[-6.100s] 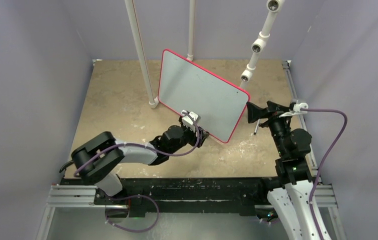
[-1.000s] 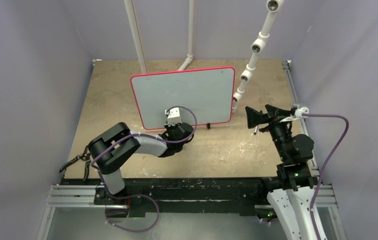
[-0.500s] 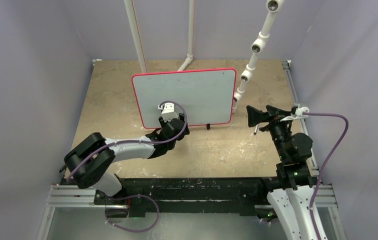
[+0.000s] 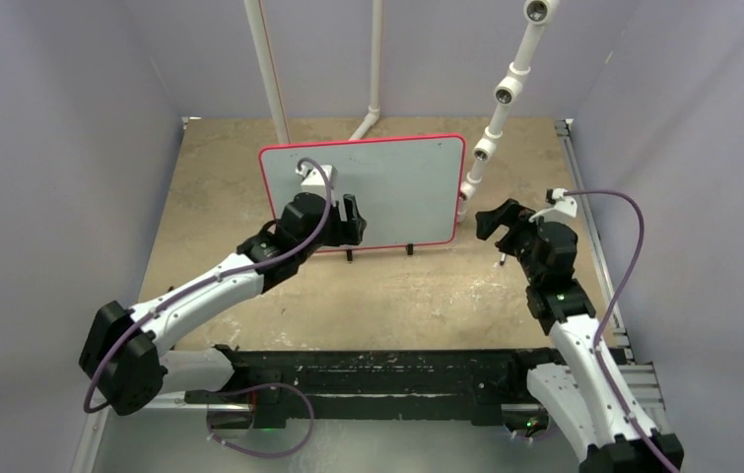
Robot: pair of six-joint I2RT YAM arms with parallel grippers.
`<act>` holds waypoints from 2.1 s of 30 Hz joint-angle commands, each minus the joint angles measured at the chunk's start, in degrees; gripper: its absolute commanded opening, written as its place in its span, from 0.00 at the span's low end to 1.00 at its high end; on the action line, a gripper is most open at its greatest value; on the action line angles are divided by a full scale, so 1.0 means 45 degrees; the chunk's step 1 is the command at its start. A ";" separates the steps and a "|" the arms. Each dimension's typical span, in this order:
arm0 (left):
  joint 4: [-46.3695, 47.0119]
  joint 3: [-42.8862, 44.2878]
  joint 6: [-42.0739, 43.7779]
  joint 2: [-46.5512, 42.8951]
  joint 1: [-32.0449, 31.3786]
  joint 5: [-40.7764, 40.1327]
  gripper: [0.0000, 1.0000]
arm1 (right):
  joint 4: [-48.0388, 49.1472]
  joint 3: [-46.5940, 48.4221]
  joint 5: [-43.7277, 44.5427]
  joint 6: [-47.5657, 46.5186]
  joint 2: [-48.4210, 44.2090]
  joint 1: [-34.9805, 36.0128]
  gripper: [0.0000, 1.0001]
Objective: Write a sentence on the whiteboard
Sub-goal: Adjust the whiteboard stand at the center of the board, then open the whiteboard marker at the center of the board.
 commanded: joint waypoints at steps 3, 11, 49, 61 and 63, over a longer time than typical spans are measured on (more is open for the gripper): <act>-0.2288 0.2319 0.2030 -0.1073 0.0160 0.2267 0.74 | -0.0187 0.0429 0.1440 0.0420 0.1753 -0.0195 0.98; -0.2565 0.2212 0.4409 -0.2073 0.0202 0.0119 0.75 | 0.0528 0.0325 0.0945 0.0321 0.3796 -0.1159 0.98; -0.1371 0.0203 0.4742 -0.4175 0.0271 0.0277 0.75 | 0.1988 0.1687 0.0522 -0.0343 1.0432 -0.2654 0.53; -0.1332 0.0173 0.4802 -0.4272 0.0277 0.0437 0.75 | 0.1788 0.1661 0.0424 -0.0208 0.9936 -0.2654 0.09; -0.1313 0.0164 0.4803 -0.4290 0.0275 0.0517 0.75 | 0.1546 0.1736 0.0392 -0.0205 0.9443 -0.2654 0.06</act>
